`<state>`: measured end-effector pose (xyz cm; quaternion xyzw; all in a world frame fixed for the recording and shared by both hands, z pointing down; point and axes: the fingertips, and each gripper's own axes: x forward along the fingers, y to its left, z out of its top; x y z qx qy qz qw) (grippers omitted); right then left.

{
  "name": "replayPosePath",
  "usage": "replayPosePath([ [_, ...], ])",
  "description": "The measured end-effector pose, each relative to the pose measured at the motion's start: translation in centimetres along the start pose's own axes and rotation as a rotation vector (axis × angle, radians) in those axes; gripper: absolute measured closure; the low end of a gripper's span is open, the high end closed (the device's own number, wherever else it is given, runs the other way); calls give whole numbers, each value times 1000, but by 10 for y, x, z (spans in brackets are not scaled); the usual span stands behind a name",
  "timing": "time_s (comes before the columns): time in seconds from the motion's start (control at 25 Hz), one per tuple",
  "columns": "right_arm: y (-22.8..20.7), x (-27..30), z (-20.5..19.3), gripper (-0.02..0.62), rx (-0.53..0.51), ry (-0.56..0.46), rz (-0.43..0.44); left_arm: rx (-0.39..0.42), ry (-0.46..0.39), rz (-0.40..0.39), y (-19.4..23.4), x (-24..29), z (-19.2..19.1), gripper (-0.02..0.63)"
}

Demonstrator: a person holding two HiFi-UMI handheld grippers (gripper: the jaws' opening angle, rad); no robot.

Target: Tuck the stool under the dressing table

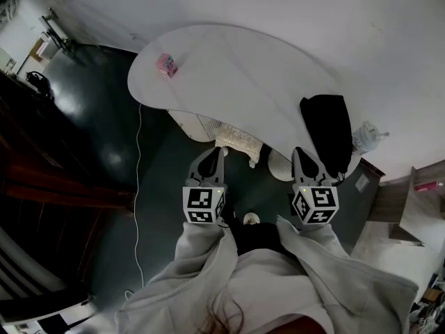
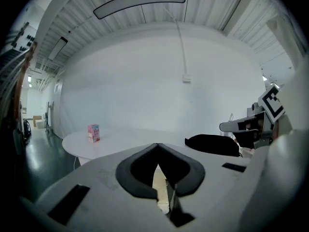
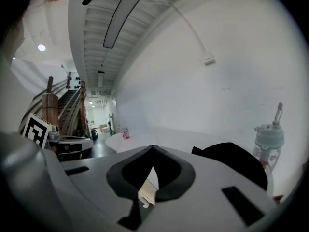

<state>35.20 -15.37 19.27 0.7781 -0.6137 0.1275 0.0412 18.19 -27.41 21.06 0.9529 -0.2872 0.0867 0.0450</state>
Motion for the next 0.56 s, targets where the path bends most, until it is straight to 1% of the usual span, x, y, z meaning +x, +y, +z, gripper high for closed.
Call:
replayPosePath([
  [0.12,3,-1,1,545,-11,-2,-1,3,4,-2,0,-1,-3,592],
  [0.56,8,-7,-6,545,-1,7,5,18,2,-2,-4,-8,-3,592],
])
